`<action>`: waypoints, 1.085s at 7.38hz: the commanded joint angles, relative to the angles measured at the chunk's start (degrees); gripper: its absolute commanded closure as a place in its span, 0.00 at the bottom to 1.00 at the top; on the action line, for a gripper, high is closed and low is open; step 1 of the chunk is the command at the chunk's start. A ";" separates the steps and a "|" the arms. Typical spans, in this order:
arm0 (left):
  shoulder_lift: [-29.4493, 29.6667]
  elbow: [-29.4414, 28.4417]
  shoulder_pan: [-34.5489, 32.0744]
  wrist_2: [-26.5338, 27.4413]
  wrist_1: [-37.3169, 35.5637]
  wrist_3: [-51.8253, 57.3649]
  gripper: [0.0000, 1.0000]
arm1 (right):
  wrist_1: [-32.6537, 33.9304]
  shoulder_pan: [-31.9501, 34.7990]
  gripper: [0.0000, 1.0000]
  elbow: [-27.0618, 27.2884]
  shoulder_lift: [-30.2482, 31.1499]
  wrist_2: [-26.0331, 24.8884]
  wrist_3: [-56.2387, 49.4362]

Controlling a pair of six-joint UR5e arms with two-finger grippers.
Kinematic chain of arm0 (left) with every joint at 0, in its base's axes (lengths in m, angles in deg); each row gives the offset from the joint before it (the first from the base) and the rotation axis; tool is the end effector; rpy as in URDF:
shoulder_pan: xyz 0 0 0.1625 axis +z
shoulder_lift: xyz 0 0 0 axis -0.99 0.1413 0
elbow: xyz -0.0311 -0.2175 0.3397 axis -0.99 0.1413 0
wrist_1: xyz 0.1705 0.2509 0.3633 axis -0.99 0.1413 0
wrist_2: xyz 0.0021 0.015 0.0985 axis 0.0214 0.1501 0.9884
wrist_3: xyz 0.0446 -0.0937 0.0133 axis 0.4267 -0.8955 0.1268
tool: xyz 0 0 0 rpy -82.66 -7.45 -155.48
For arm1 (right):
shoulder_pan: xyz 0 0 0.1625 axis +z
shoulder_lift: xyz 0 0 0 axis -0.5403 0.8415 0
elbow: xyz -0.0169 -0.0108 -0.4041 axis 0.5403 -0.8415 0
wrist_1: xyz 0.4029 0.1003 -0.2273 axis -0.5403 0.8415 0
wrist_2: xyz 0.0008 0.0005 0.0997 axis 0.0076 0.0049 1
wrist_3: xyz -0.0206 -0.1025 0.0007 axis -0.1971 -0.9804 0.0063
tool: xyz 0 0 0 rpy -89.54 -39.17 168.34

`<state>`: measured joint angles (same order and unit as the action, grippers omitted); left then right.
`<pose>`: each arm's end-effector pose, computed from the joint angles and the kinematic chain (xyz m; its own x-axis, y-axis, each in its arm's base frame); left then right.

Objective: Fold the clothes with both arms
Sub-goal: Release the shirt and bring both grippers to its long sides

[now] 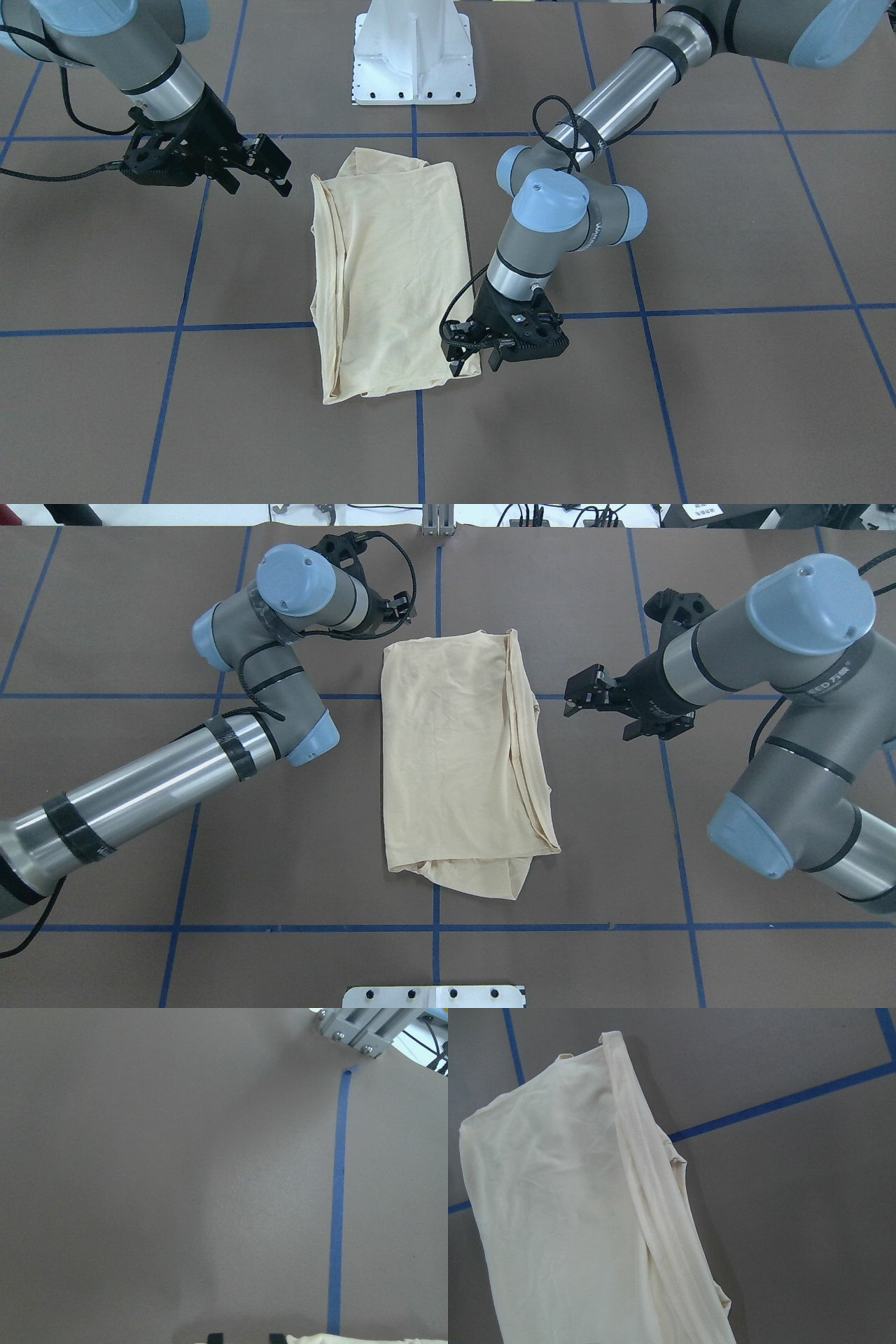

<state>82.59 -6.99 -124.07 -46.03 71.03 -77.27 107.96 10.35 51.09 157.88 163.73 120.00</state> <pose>0.5650 -0.6608 0.2026 0.3925 -0.1265 -0.9110 0.4450 0.8930 0.0677 -0.3803 -0.4668 0.2047 0.4625 0.2502 0.8506 -0.2299 0.9604 -0.1575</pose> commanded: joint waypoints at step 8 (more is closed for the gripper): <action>-19.72 38.91 -0.17 -5.73 -9.57 -2.21 0.01 | 0.12 -3.59 0.00 0.18 -0.14 -2.85 0.54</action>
<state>62.93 31.81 -124.31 -51.75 61.56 -79.38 108.08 6.78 51.55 157.69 160.95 120.61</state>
